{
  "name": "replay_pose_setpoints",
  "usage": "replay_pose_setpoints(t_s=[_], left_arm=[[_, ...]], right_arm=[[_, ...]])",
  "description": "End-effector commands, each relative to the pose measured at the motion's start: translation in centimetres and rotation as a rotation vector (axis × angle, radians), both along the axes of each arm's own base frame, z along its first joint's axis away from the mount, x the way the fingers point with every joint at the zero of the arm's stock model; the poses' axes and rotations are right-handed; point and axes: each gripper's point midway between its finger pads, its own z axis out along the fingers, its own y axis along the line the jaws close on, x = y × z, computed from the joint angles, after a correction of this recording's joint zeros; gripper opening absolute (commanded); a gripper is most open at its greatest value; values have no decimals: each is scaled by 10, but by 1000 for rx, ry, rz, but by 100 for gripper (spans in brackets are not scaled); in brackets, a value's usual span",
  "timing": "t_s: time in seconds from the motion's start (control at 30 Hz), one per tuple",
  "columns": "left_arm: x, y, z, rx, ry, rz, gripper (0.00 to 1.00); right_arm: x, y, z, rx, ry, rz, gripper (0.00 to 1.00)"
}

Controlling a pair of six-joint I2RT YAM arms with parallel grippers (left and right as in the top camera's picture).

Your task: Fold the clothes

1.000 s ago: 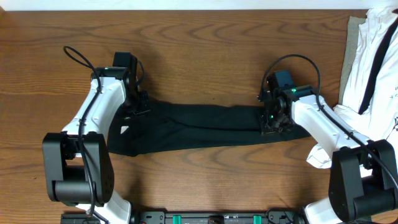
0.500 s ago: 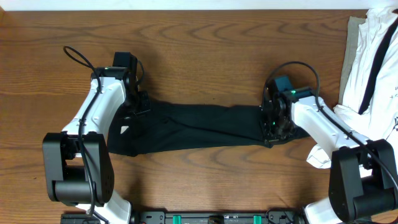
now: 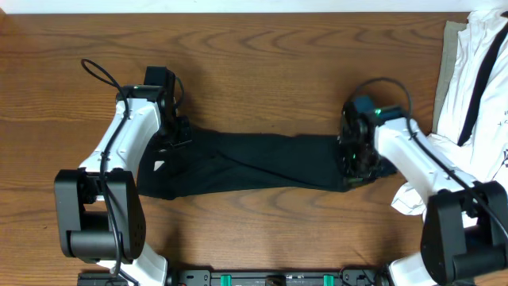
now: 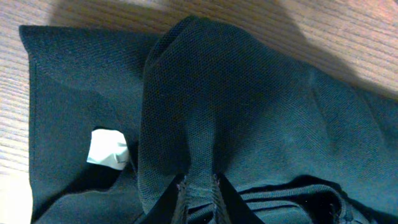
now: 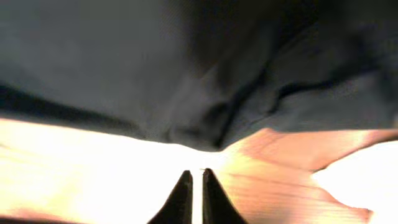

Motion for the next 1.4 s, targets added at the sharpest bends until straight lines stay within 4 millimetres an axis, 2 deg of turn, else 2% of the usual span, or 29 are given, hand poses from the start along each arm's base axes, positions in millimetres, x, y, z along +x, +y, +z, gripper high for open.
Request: replay_pose_setpoints(t_s=[0.0, 0.07, 0.13, 0.33, 0.43, 0.5, 0.6, 0.7, 0.87, 1.0, 1.1, 1.23, 1.37], left_arm=[[7, 1, 13, -4, -41, 4, 27], [7, 1, 13, -4, -41, 4, 40], [7, 1, 13, -4, -41, 4, 41], [7, 0, 13, -10, -40, 31, 40], [7, 0, 13, -11, -38, 50, 27], [7, 0, 13, -11, -38, 50, 21], [7, 0, 13, -11, -38, 50, 20], [7, 0, 13, -11, -38, 50, 20], [7, 0, 13, -11, -38, 50, 20], [7, 0, 13, -11, -38, 49, 20], [7, 0, 13, -11, -38, 50, 21], [7, 0, 13, -11, -39, 50, 22], [7, 0, 13, -11, -39, 50, 23]], right_arm=[[28, -12, 19, -36, -117, -64, 12], [39, -8, 17, -9, -160, -72, 12], [45, -5, 14, 9, -185, -74, 11], [46, -5, -1, 15, -205, -78, 8], [41, -9, -9, -3, -202, -77, 7], [36, -10, -14, -6, -188, -76, 6], [23, -13, -21, -20, -149, -75, 4], [2, -26, -25, -86, -78, -70, 3], [-28, -57, -18, -241, 29, -117, 1], [-37, -59, -16, -234, 67, -181, 1], [-31, -49, -13, -169, 34, -197, 1], [-2, -34, -3, -72, -104, -215, 1], [23, -39, 2, -67, -222, -235, 1]])
